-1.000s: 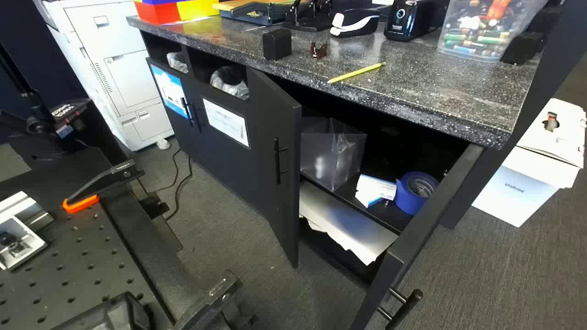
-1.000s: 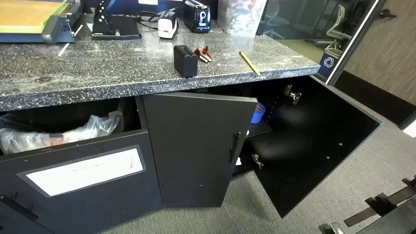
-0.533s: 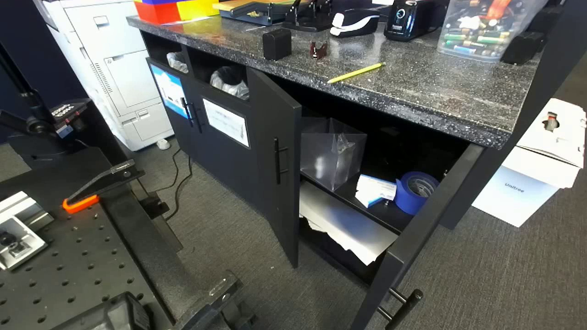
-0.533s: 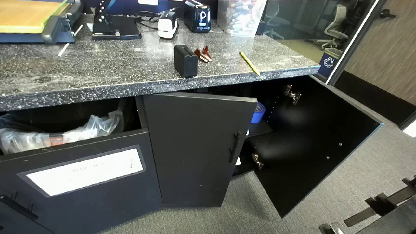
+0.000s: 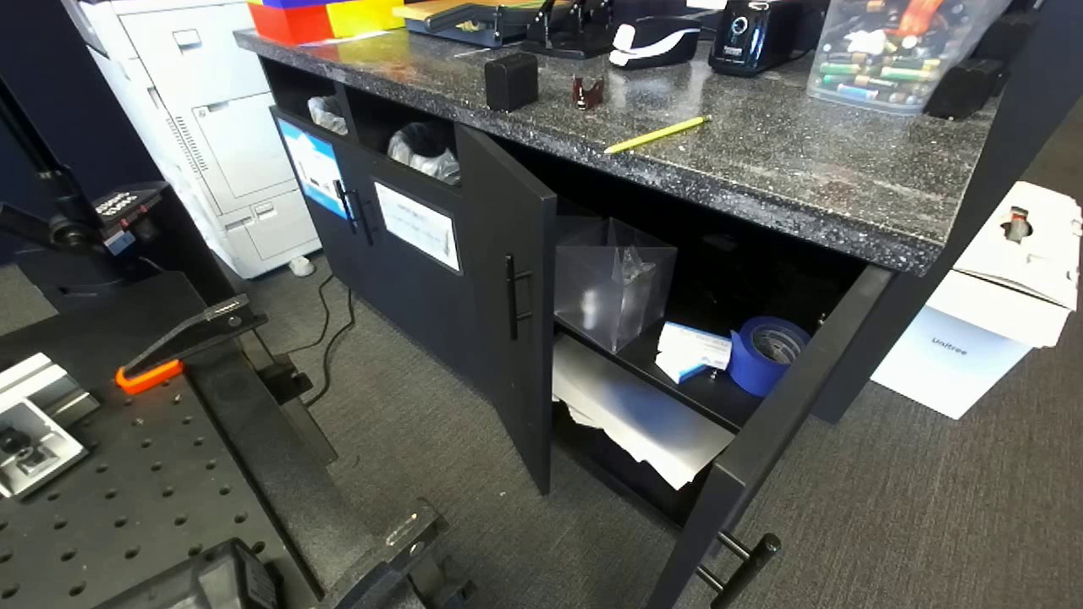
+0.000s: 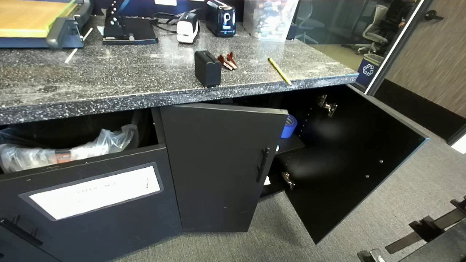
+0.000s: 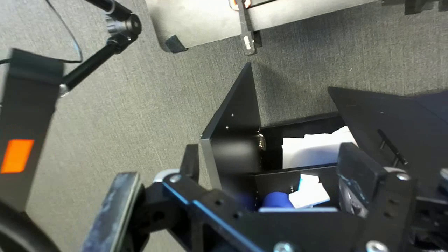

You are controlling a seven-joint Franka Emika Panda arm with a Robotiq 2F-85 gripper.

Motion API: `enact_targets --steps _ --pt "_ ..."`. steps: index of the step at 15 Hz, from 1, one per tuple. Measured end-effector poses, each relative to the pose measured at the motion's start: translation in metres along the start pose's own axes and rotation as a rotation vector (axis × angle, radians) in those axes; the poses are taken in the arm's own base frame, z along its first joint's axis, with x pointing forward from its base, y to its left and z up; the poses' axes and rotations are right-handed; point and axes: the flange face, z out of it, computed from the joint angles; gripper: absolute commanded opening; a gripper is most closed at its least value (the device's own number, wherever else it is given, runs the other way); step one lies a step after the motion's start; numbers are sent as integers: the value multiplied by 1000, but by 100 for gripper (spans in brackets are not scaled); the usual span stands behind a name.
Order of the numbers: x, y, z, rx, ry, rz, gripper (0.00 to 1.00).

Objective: Close the left cabinet door

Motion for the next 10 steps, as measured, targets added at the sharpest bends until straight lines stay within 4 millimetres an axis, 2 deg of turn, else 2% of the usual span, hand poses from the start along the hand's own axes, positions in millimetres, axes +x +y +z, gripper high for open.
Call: enact_targets --steps 5,10 --pt "16 -66 103 93 -30 11 100" --pt "47 -134 177 198 -34 79 100"
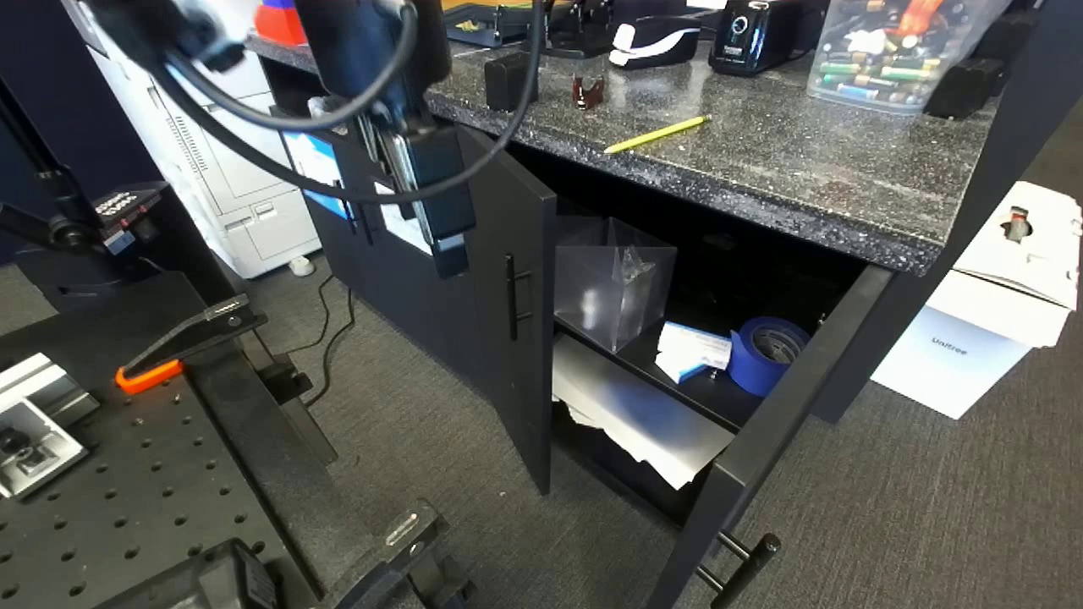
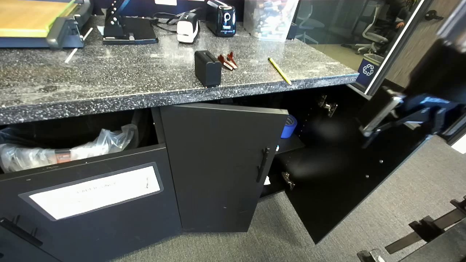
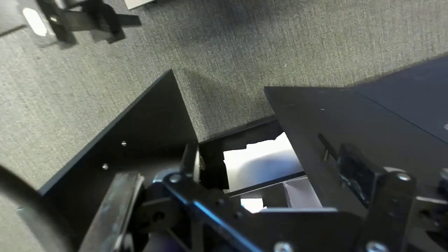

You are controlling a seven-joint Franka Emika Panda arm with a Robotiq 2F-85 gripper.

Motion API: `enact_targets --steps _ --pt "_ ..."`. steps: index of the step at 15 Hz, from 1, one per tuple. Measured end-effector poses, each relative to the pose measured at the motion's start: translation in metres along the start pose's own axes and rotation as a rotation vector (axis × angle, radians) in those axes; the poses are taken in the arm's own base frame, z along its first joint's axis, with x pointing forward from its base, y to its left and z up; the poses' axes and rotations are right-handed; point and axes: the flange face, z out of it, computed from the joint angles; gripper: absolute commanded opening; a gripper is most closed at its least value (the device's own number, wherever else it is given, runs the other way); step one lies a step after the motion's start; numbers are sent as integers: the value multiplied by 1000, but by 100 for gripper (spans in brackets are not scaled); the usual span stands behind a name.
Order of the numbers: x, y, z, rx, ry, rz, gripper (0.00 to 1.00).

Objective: Close the left cabinet door

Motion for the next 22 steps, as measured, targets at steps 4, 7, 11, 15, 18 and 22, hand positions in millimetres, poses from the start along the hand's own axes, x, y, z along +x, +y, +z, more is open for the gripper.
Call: enact_targets --steps 4,7,11,15,18,22 --pt "41 -38 61 62 25 55 100" --pt "76 -67 97 91 36 93 100" --pt "126 -89 129 102 82 119 100" --pt "162 -92 146 88 117 126 100" --pt "179 -98 148 85 131 123 100" --pt "184 -117 138 109 131 103 100"
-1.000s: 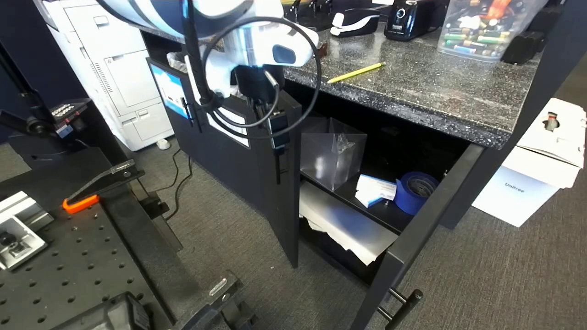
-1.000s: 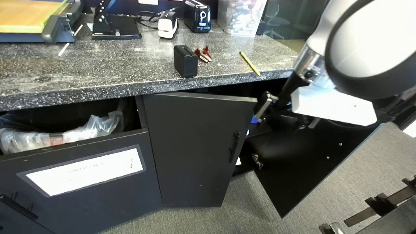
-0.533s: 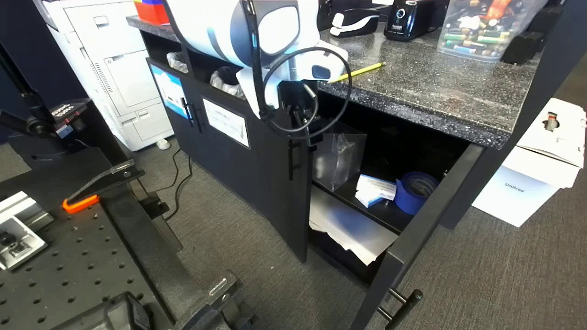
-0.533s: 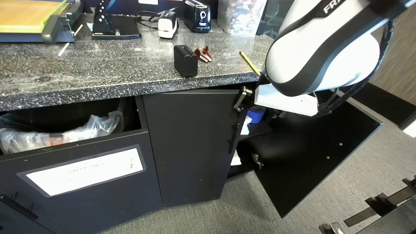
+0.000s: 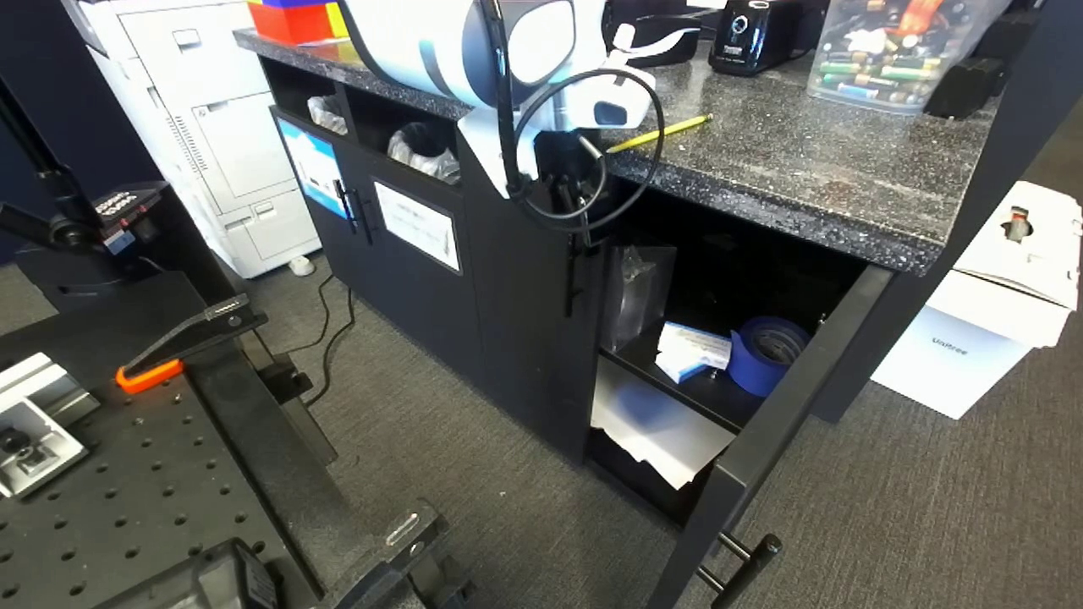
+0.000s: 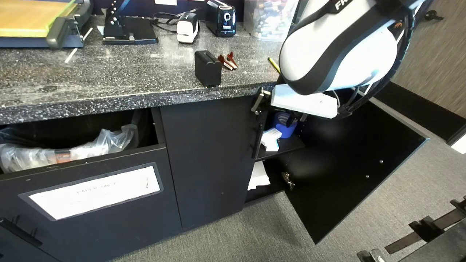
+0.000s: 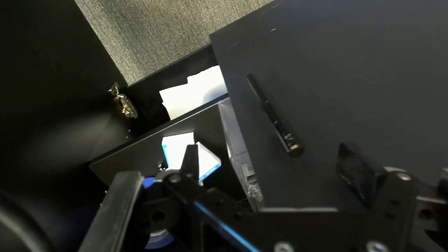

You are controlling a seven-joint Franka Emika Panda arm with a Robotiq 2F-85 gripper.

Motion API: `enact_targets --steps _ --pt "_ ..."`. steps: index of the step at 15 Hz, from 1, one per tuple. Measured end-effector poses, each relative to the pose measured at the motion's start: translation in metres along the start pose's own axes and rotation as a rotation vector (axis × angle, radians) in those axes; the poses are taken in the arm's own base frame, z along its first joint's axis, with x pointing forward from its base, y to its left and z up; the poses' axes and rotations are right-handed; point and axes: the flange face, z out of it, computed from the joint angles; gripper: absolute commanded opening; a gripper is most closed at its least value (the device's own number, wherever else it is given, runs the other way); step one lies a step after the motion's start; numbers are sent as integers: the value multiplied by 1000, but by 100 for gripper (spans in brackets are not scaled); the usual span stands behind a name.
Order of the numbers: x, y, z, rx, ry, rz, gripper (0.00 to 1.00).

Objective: Close the left cabinet door

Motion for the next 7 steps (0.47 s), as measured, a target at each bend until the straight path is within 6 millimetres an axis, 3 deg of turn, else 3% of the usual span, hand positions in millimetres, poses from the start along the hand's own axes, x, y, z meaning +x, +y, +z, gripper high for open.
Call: enact_targets --steps 3,7 --pt "-25 -34 -22 67 -89 -32 100" --pt "-85 -79 -80 158 -255 -99 100"
